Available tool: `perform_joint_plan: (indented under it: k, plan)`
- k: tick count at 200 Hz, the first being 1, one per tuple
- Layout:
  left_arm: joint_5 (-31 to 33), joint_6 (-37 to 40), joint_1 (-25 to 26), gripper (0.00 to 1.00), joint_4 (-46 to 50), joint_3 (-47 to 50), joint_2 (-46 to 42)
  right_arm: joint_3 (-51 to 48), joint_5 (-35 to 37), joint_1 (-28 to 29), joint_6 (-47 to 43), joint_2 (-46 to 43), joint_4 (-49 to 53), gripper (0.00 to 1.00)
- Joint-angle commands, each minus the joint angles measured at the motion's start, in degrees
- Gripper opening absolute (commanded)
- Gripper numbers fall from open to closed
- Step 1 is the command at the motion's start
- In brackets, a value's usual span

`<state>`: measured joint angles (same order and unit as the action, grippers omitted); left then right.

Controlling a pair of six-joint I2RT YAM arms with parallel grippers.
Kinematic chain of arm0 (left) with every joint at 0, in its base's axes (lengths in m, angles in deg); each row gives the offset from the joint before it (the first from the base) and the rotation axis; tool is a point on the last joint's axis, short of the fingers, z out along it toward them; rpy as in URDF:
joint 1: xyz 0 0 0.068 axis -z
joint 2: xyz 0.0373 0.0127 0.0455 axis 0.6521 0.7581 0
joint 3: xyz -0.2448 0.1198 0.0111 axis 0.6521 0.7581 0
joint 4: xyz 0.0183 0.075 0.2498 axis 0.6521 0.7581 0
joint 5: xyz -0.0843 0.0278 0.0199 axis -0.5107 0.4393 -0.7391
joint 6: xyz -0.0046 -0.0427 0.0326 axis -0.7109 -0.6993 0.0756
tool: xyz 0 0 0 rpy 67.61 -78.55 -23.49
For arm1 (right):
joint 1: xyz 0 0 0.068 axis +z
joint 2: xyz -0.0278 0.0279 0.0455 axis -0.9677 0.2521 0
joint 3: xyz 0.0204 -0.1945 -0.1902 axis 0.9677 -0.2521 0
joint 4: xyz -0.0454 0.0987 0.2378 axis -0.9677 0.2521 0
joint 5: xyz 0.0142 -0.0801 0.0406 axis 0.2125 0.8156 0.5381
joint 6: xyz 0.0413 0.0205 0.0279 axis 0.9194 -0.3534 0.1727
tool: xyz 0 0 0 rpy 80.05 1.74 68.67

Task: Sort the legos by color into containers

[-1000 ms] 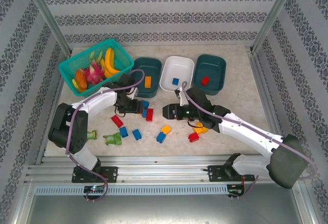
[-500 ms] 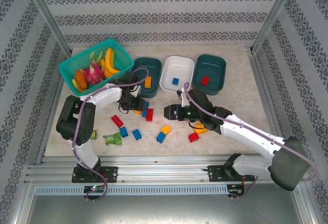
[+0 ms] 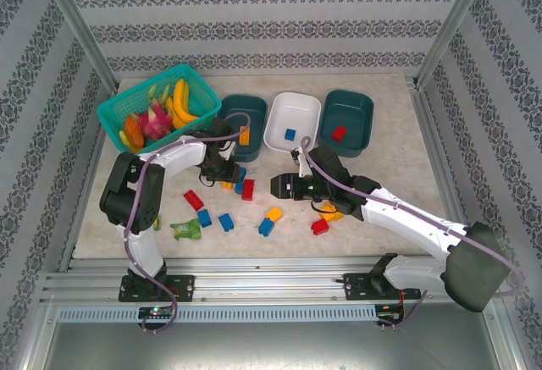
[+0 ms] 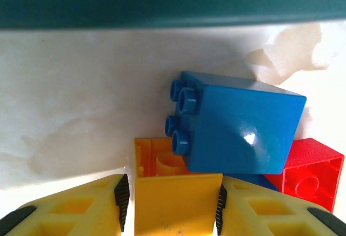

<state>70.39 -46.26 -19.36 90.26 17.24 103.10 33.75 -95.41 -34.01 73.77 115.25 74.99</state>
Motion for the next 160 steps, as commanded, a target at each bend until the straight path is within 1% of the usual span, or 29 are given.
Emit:
perform_joint_plan:
  k: [1, 26, 54, 70, 82, 111, 139, 160]
  plan:
    - [2.5, 1.5, 1.2, 0.44, 1.3, -1.4, 0.1, 1.2, 0.7, -0.2, 0.4, 0.3, 0.4, 0.6]
    - [4.7, 1.3, 1.3, 0.36, 2.6, -0.8, -2.4, 1.8, 0.4, -0.3, 0.2, 0.1, 0.3, 0.59]
    - [6.7, -0.6, 1.3, 0.36, 7.9, -1.9, -8.9, 4.1, 1.1, -0.4, 0.0, -0.9, 1.3, 0.59]
    - [7.0, -1.4, 1.3, 0.36, 12.0, -5.4, -11.5, 5.9, 2.3, -0.4, -0.2, -1.5, 1.9, 0.59]
    - [7.4, -1.7, 1.4, 0.36, 14.3, -9.0, -11.4, 7.2, 3.2, -0.6, -0.2, -1.4, 1.6, 0.59]
    - [8.5, -1.2, 1.2, 0.36, 17.4, -19.8, -5.1, 10.3, 3.9, -1.7, 0.6, 1.1, -0.2, 0.59]
    - [12.3, -1.3, 1.0, 0.35, 21.1, -31.8, 5.6, 14.1, 5.2, -3.0, 1.2, 3.8, 0.2, 0.59]
    - [14.3, -2.0, 0.7, 0.35, 22.9, -38.7, 12.9, 15.6, 6.0, -4.8, 3.2, 4.6, 1.2, 0.59]
